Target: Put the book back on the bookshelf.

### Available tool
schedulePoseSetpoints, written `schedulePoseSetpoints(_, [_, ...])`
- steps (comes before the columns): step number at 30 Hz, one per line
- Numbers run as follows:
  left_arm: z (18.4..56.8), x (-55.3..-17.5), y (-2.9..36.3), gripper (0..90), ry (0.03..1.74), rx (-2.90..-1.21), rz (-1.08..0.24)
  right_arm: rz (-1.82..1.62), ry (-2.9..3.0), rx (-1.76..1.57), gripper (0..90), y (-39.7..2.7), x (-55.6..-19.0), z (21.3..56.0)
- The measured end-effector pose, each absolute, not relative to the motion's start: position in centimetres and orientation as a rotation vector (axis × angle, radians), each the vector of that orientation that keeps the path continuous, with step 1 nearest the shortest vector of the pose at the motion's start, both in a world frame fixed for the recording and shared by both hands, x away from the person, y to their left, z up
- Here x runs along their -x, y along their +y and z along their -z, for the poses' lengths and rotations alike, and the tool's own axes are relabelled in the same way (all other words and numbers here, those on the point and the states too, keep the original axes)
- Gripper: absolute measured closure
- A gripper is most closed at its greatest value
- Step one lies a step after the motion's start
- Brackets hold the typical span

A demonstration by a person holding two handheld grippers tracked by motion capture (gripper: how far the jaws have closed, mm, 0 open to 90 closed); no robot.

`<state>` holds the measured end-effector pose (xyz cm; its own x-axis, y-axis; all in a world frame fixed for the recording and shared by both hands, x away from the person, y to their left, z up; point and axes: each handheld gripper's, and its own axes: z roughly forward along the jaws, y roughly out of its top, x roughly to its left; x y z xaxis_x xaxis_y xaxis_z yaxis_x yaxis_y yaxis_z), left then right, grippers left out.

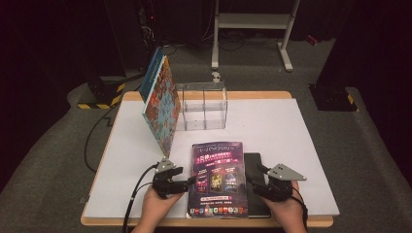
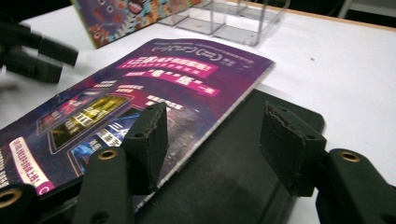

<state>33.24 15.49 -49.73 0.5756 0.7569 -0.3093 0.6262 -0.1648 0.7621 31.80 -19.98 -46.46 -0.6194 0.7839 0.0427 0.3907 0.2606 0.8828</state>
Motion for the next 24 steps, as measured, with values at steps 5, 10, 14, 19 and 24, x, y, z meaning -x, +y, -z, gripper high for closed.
schedulePoseSetpoints(5, [50.3,-33.4,14.1,24.7,1.130,-1.865,-0.125,-1.287,2.127,-1.081,40.8,-20.3,-31.1,47.2])
schedulePoseSetpoints(10, [50.7,-33.7,13.6,17.2,1.160,-1.864,-0.119,-1.295,2.113,-1.100,41.2,-21.0,-31.1,47.3])
schedulePoseSetpoints(14, [50.6,-33.9,13.5,16.2,1.168,-1.864,-0.117,-1.296,2.112,-1.114,41.5,-21.2,-31.2,47.5])
schedulePoseSetpoints(19, [50.5,-33.9,13.5,19.9,1.185,-1.860,-0.102,-1.296,2.107,-1.122,41.7,-21.2,-31.3,47.5])
schedulePoseSetpoints(24, [50.5,-33.8,13.2,21.0,1.177,-1.860,-0.094,-1.293,2.105,-1.128,41.7,-21.3,-31.3,47.5])
